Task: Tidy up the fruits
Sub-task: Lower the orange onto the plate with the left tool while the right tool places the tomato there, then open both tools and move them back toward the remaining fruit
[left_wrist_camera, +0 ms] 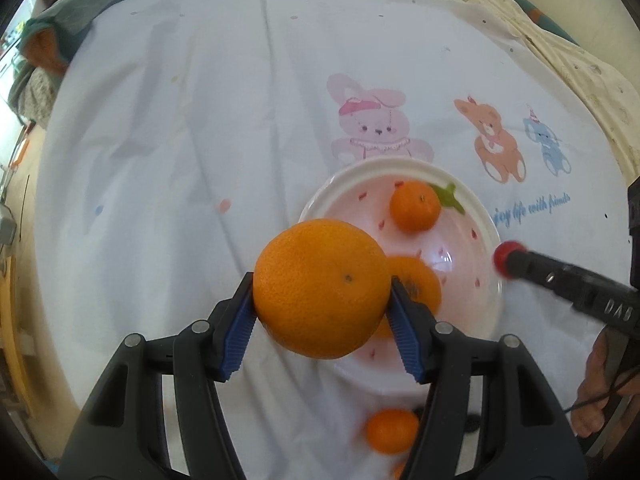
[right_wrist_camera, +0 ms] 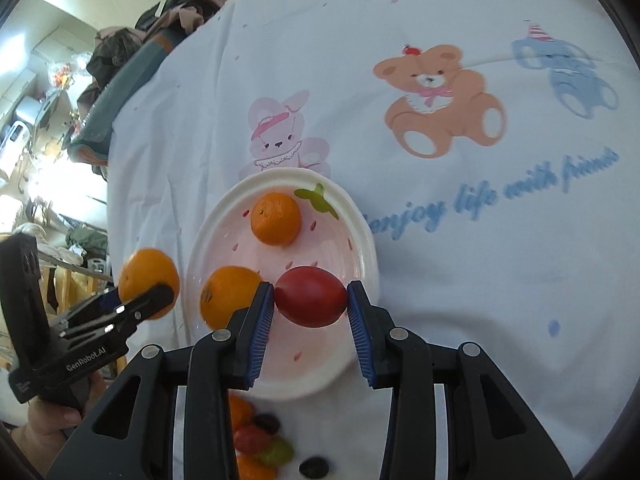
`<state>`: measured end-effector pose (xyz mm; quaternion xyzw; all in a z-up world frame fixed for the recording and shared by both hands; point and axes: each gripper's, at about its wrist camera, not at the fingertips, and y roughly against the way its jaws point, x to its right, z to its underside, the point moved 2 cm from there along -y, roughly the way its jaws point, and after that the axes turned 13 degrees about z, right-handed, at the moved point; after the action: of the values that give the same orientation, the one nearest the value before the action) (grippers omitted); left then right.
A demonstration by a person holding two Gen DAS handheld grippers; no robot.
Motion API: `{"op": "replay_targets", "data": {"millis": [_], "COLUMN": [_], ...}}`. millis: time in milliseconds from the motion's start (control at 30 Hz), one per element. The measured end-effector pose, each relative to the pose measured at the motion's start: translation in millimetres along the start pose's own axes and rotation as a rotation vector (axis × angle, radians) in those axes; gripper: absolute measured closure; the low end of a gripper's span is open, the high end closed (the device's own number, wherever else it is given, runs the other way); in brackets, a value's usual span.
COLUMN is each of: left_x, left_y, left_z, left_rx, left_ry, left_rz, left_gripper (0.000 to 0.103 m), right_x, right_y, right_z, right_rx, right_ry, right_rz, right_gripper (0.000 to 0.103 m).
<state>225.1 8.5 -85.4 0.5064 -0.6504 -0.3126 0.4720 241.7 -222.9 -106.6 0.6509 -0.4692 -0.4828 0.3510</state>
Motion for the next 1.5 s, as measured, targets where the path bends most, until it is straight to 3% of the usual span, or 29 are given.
{"op": "replay_targets", "data": {"millis": [300,800,867,933,1000,1267,1500], "left_x": [1,-4,-2,1,6,4,0], "left_y": [-34,-42,-38,-32,-26,-6,23], "left_z": [-18,-17,-18,-20,-21,-22,-9], "left_rx": [-0.031,-0.046,-0.028,-0.002,0.015,0.048,0.072], "left_ry": [0.006,0.022,0.017,-0.009,-0.043,-0.031,0.014], "left_rz": [0.050,0.057,0.073,0.058,0.049,0.057,0.072], "left_gripper": [0.045,0.041,0.028,0.021,0.021,0.021,0.021], "right_x": [-3,6,7,8,10,11,3], "right_y": [-34,-30,-29,-28,-26,-7,21], "right_z": [-7,-8,-8,-9,-9,-6,5], "right_rx": [-0.059,-0.056,-0.053,-0.055,-0.052,-0.032,0.002], "right_ry": [0.005,-0.038,-0.049,-0.056,-0.062,-0.038,-0.030], "right_rz": [0.004,-0.013,-0.028,-0.032,-0.039,-0.039,-0.042], "right_gripper": [0.063,0.061,0.061,0.060,0.049,0.047,0.037]}}
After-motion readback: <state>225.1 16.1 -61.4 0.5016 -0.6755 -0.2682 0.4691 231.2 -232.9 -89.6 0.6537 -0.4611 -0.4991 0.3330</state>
